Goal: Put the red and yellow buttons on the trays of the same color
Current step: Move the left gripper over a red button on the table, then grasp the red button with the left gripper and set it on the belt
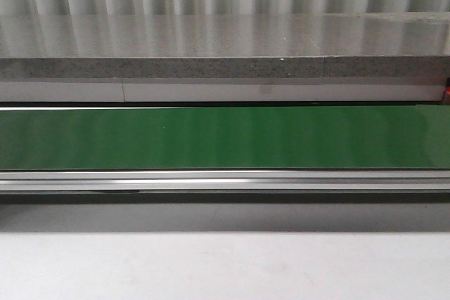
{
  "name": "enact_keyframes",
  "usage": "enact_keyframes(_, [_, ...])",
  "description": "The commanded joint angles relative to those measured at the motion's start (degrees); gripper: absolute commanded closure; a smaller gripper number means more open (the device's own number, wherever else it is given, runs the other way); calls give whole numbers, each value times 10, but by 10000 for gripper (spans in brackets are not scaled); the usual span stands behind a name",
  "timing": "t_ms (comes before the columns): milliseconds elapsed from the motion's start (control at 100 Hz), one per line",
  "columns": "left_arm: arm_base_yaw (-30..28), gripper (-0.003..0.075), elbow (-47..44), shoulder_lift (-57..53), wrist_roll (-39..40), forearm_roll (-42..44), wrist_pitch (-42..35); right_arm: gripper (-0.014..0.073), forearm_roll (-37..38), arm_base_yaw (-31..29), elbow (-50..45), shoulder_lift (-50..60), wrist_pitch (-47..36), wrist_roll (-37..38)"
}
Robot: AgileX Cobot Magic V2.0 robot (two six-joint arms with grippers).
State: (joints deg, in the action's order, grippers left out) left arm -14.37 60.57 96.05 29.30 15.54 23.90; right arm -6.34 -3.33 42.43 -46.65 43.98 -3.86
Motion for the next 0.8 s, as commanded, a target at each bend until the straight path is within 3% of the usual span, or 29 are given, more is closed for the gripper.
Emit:
enact_keyframes(0, [-2, 740, 17, -64, -3, 3, -8, 661, -1, 1, 14, 4, -31, -5])
enact_keyframes(170, [11, 740, 17, -144, -32, -3, 31, 661, -1, 1, 14, 4, -31, -5])
enact_keyframes(350, [60, 740, 13, -196, -63, -3, 69, 661, -1, 1, 14, 4, -31, -5])
enact_keyframes(570, [125, 740, 4, -191, -74, -3, 95, 661, -1, 1, 14, 4, -31, -5])
enact_keyframes(790, [150, 740, -3, -160, -74, -15, 87, 661, -1, 1, 14, 4, -31, -5])
